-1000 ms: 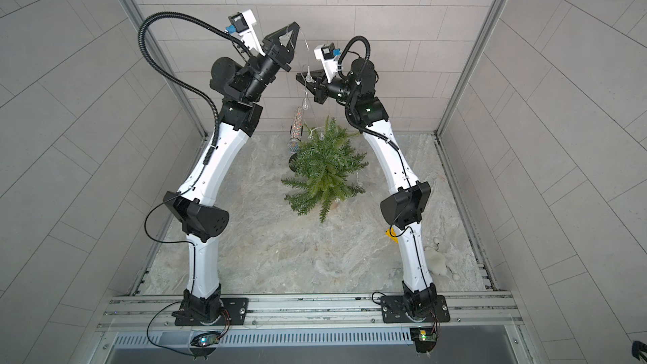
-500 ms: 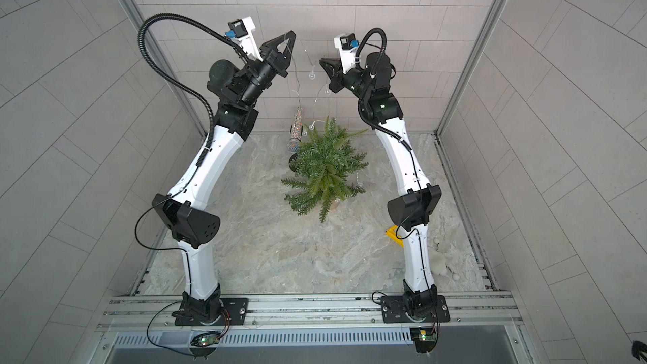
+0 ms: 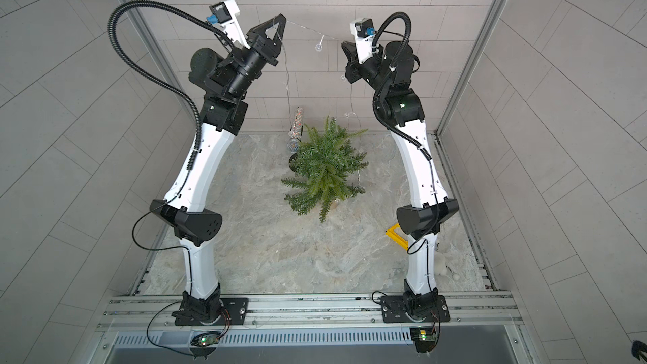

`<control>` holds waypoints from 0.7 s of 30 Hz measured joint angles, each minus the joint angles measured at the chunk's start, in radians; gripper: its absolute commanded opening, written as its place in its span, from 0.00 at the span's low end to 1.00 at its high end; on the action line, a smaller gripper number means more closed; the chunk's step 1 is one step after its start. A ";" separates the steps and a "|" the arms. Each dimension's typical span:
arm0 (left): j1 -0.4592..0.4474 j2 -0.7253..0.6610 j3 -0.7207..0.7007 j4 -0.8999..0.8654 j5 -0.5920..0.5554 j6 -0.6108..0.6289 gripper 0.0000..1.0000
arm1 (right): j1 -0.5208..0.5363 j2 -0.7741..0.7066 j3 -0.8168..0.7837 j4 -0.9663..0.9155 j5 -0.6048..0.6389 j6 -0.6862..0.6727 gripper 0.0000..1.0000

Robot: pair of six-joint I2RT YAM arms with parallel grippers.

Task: Remove string lights from the small christmas tree
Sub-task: Remove the light string from the Christmas tree.

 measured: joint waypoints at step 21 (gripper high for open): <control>-0.006 0.006 0.000 -0.143 0.097 0.028 0.00 | -0.029 -0.163 -0.064 -0.154 0.131 -0.189 0.00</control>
